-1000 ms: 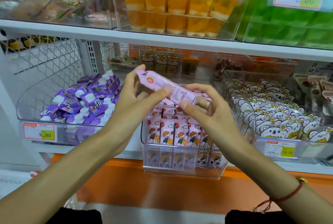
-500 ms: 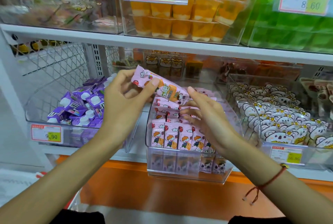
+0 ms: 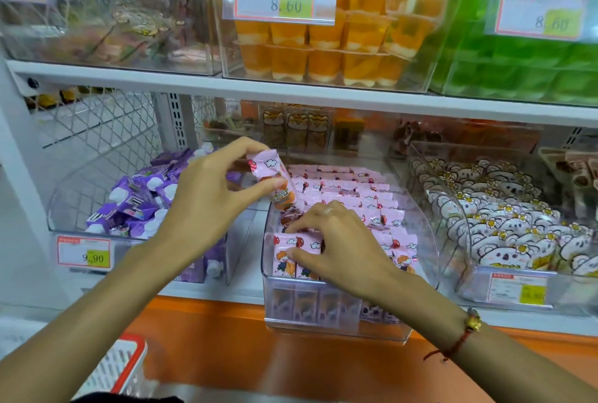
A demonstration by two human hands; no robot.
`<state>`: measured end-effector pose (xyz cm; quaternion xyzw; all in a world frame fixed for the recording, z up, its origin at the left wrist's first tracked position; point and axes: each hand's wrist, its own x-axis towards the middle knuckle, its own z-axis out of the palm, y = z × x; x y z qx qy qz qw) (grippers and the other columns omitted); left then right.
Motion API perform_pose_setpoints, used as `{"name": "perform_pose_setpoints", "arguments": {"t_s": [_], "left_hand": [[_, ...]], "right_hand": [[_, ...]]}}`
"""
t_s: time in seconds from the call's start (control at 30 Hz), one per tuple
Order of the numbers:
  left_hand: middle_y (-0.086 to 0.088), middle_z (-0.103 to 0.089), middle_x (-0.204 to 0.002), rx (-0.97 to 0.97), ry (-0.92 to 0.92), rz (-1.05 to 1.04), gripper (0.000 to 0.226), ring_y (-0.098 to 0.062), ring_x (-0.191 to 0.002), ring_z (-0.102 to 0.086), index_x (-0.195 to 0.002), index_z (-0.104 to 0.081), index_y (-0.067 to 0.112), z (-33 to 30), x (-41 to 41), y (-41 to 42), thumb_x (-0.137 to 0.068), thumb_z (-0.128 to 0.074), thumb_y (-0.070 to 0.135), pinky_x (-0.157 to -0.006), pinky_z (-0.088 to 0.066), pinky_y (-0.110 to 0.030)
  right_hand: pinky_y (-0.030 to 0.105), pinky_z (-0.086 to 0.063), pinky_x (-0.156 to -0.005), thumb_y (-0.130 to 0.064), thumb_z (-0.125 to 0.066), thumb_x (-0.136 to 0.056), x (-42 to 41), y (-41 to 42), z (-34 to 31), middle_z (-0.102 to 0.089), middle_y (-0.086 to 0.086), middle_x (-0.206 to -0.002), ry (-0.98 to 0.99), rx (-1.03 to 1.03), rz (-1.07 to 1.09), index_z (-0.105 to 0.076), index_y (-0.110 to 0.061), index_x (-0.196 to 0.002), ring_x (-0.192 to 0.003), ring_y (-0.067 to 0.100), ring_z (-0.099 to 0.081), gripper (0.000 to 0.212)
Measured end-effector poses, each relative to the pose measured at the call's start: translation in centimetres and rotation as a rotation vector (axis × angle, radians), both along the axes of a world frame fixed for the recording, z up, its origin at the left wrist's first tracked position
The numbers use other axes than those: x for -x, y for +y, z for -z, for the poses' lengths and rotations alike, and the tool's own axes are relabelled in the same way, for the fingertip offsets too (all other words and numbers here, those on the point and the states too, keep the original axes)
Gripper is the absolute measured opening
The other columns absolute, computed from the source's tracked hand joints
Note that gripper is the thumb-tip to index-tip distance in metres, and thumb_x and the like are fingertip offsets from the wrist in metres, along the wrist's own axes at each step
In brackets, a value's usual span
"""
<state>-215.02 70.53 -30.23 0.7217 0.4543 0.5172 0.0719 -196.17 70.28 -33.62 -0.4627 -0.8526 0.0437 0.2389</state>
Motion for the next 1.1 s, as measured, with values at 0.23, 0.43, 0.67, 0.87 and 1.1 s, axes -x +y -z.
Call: {"name": "perform_pose_setpoints", "arguments": {"t_s": [0.23,0.43,0.67,0.87,1.1], "left_hand": [[0.013,-0.065,-0.092,0.274,0.518,0.041,0.036,-0.006,-0.080,-0.056,-0.103,-0.067,0.032,-1.4,-0.7,1.9,-0.071,-0.079,0.045,-0.073,-0.045,-0.028],[0.018,-0.059,-0.096,0.268,0.567,-0.127,0.055,-0.006,-0.088,-0.050,-0.115,-0.060,0.035,-0.9,-2.0,2.2,-0.066,-0.080,0.048,-0.063,-0.035,-0.025],[0.018,-0.059,-0.099,0.084,0.520,-0.144,0.019,-0.006,-0.094,-0.050,-0.102,-0.065,0.035,1.0,-1.0,-0.5,-0.084,-0.067,0.043,-0.068,-0.037,-0.026],[0.019,-0.055,-0.121,0.084,0.633,-0.106,0.034,-0.005,-0.116,-0.039,-0.110,-0.067,0.035,1.8,-0.9,-1.5,-0.081,-0.065,0.053,-0.086,-0.035,-0.021],[0.013,-0.035,-0.143,0.119,0.907,-0.117,0.044,-0.011,-0.131,-0.023,-0.121,-0.057,0.031,2.8,-1.9,-1.0,-0.084,-0.054,0.057,-0.098,-0.019,-0.026]], "right_hand": [[0.029,-0.036,-0.087,-0.045,-0.067,-0.082,-1.3,-0.1,0.6,-0.060,-0.009,-0.110,0.065,0.028,-0.026,-0.067,-0.030,-0.110,-0.103,0.008,-0.042,0.032],[0.026,-0.035,-0.087,-0.046,-0.065,-0.083,-1.0,0.1,0.7,-0.062,-0.009,-0.112,0.048,-0.004,-0.006,-0.066,-0.031,-0.115,-0.106,0.009,-0.042,0.036],[0.027,-0.039,-0.088,-0.033,-0.061,-0.089,-1.4,0.2,0.3,-0.062,-0.009,-0.111,0.125,-0.006,-0.021,-0.065,-0.029,-0.116,-0.107,0.009,-0.046,0.027],[0.032,-0.032,-0.097,-0.033,-0.045,-0.097,-0.7,0.9,0.3,-0.050,-0.003,-0.133,-0.107,-0.013,0.011,-0.050,-0.025,-0.136,-0.121,0.016,-0.036,0.040],[0.031,-0.036,-0.098,-0.032,-0.056,-0.092,-2.0,0.5,0.0,-0.056,-0.003,-0.128,-0.056,0.045,0.024,-0.053,-0.025,-0.133,-0.119,0.017,-0.041,0.041]]}}
